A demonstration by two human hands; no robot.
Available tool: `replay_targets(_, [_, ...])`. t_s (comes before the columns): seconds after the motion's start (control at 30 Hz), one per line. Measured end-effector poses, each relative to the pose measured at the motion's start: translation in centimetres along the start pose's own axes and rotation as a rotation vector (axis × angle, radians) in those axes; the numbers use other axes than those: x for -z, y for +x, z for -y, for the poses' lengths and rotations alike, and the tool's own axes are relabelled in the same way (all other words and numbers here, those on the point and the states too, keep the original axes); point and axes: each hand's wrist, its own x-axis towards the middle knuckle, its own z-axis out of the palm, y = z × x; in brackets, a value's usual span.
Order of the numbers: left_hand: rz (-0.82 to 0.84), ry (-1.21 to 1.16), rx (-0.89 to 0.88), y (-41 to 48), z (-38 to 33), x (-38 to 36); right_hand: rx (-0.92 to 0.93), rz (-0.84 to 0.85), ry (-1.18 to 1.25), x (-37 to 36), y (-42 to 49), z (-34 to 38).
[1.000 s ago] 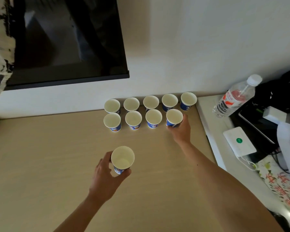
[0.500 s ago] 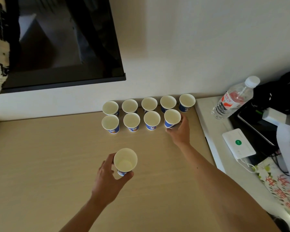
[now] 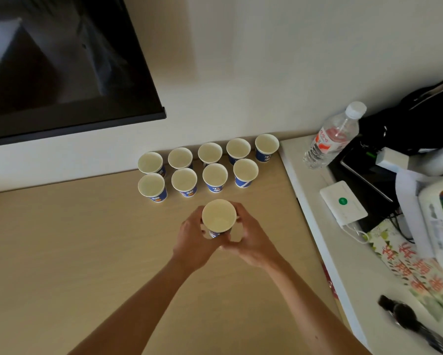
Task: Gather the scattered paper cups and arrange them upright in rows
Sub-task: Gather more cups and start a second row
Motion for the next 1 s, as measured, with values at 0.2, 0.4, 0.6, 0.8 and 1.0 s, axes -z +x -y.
replay_targets(0.2, [0.128, 0.052, -0.041, 1.1, -0.8, -1.0, -0.018, -0.286, 0.016, 2.7, -0.3, -0.8])
replay_targets(0.4, [0.059, 0.066, 0.048, 0.8, 1.5, -0.2, -0.191, -0.738, 0.034, 6.8, 4.0, -3.5])
replay_targets(0.6, [0.008, 0.085, 0.101, -0.2, 4.2, 1.4, -0.243, -0.769, -0.062, 8.4, 8.7, -7.1])
replay_targets(0.8, [-0.043, 0.083, 0.135, -0.4, 6.0, 3.3, -0.253, -0.779, -0.108, 8.4, 10.7, -8.7])
replay_targets(1.0, [-0.044, 0.081, 0.14, -0.6, 6.9, 3.7, -0.24, -0.792, -0.071, 8.4, 10.9, -8.7])
